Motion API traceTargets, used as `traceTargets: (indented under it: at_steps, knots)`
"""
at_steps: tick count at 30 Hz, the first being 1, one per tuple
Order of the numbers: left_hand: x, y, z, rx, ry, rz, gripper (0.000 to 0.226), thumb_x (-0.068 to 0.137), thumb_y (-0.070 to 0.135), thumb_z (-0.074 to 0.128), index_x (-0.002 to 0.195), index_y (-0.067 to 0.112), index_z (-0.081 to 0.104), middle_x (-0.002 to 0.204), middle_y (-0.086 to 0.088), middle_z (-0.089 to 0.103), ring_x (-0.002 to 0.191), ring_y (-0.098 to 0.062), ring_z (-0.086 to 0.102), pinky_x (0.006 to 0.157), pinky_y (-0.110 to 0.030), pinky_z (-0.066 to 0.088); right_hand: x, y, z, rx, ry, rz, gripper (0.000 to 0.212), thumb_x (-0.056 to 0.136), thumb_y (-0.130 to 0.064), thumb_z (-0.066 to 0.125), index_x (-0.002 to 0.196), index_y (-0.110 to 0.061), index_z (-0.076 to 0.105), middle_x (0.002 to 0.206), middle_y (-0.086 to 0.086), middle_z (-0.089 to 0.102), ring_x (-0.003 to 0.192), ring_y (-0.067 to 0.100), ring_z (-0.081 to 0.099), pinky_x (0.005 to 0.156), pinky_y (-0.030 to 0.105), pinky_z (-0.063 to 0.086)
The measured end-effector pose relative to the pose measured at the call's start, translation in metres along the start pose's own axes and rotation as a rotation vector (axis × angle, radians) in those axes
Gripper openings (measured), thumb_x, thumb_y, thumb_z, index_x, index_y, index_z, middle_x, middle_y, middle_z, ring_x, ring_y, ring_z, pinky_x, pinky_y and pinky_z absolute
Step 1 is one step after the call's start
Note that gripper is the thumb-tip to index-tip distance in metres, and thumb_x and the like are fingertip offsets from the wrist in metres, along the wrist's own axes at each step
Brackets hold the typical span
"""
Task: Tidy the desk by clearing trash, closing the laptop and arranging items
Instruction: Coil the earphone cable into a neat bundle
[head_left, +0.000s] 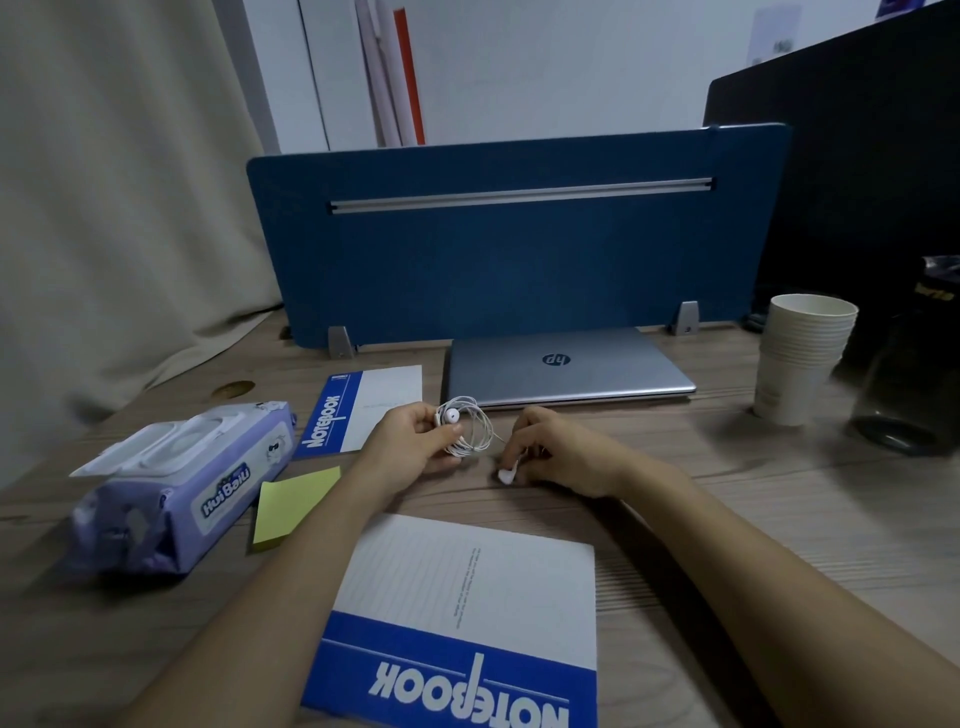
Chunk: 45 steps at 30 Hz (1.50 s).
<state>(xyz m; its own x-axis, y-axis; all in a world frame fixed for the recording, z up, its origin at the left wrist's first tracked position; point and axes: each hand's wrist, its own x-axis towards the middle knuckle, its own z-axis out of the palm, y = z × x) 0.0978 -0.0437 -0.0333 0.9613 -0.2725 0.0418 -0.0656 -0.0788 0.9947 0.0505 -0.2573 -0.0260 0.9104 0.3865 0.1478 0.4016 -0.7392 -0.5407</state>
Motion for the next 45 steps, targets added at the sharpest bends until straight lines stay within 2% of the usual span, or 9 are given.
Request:
traceTargets:
  at_steps: [3,7,20,25,28,33,39,42,45]
  knots:
    - [-0.001,0.0,0.002,0.0,-0.017,-0.016,0.014,0.09,0.007,0.068,0.101,-0.001,0.064,0.095,-0.014,0.071,0.083,-0.023,0.073,0.066,-0.028,0.06,0.001,0.0,0.001,0.005,0.094,-0.034,0.01,0.08,-0.015,0.076,0.089,-0.015,0.075,0.097,-0.004,0.053,0.082,0.009,0.053,0.074,0.016,0.04]
    - [-0.001,0.001,0.006,-0.049,-0.033,-0.046,0.014,0.089,0.006,0.068,0.101,0.001,0.064,0.094,-0.015,0.072,0.083,-0.021,0.073,0.065,-0.027,0.059,0.003,-0.005,0.007,0.23,0.286,0.044,0.008,0.076,-0.019,0.08,0.075,-0.022,0.072,0.072,-0.01,0.066,0.067,0.003,0.057,0.067,0.023,0.046]
    - [-0.008,0.009,0.017,-0.293,-0.088,-0.084,0.014,0.096,-0.003,0.052,0.106,0.003,0.06,0.102,-0.015,0.073,0.093,-0.023,0.073,0.073,-0.031,0.06,0.014,-0.01,0.023,0.501,0.484,0.112,0.023,0.077,-0.006,0.077,0.066,-0.023,0.066,0.052,-0.005,0.062,0.048,0.009,0.056,0.052,0.023,0.048]
    - [-0.01,0.011,0.018,-0.314,-0.161,-0.102,0.029,0.094,-0.007,0.048,0.119,0.0,0.059,0.113,-0.019,0.07,0.102,-0.027,0.07,0.08,-0.032,0.059,0.016,-0.01,0.025,0.465,0.503,0.127,0.025,0.073,-0.007,0.08,0.065,-0.025,0.065,0.058,-0.006,0.061,0.051,0.009,0.053,0.056,0.028,0.047]
    - [-0.011,0.01,0.016,-0.319,-0.214,-0.078,0.03,0.093,-0.002,0.057,0.122,0.001,0.06,0.117,-0.018,0.069,0.109,-0.028,0.068,0.084,-0.032,0.058,0.015,-0.011,0.026,0.387,0.515,0.097,0.024,0.072,-0.011,0.082,0.067,-0.025,0.064,0.06,-0.009,0.062,0.052,0.0,0.051,0.055,0.018,0.044]
    - [-0.01,0.007,0.02,-0.191,-0.147,-0.036,0.023,0.094,0.008,0.061,0.117,0.004,0.062,0.11,-0.014,0.072,0.098,-0.024,0.072,0.075,-0.027,0.057,0.013,-0.014,0.028,0.325,0.521,0.048,0.02,0.071,-0.015,0.084,0.071,-0.025,0.066,0.064,-0.011,0.065,0.056,-0.004,0.054,0.057,0.01,0.042]
    - [-0.007,0.009,0.019,-0.117,-0.118,-0.042,0.018,0.098,0.004,0.05,0.111,0.002,0.062,0.104,-0.018,0.07,0.086,-0.02,0.073,0.068,-0.025,0.056,0.013,-0.017,0.027,0.446,0.534,0.058,0.027,0.075,-0.018,0.081,0.067,-0.025,0.057,0.062,-0.003,0.061,0.053,0.011,0.055,0.055,0.033,0.049]
    - [-0.009,0.009,0.02,-0.086,-0.185,-0.026,0.019,0.099,0.004,0.047,0.111,0.006,0.063,0.1,-0.014,0.07,0.088,-0.018,0.07,0.072,-0.028,0.056,0.014,-0.017,0.026,0.466,0.591,0.119,0.029,0.075,-0.025,0.079,0.081,-0.02,0.052,0.076,0.003,0.061,0.06,0.016,0.056,0.056,0.034,0.046]
    - [-0.011,0.01,0.019,-0.068,-0.245,-0.009,0.021,0.099,0.005,0.048,0.112,0.009,0.064,0.101,-0.013,0.071,0.095,-0.022,0.069,0.083,-0.033,0.055,0.014,-0.015,0.025,0.644,0.501,0.209,0.028,0.083,-0.022,0.074,0.103,-0.01,0.058,0.084,0.004,0.063,0.055,0.015,0.056,0.048,0.028,0.044]
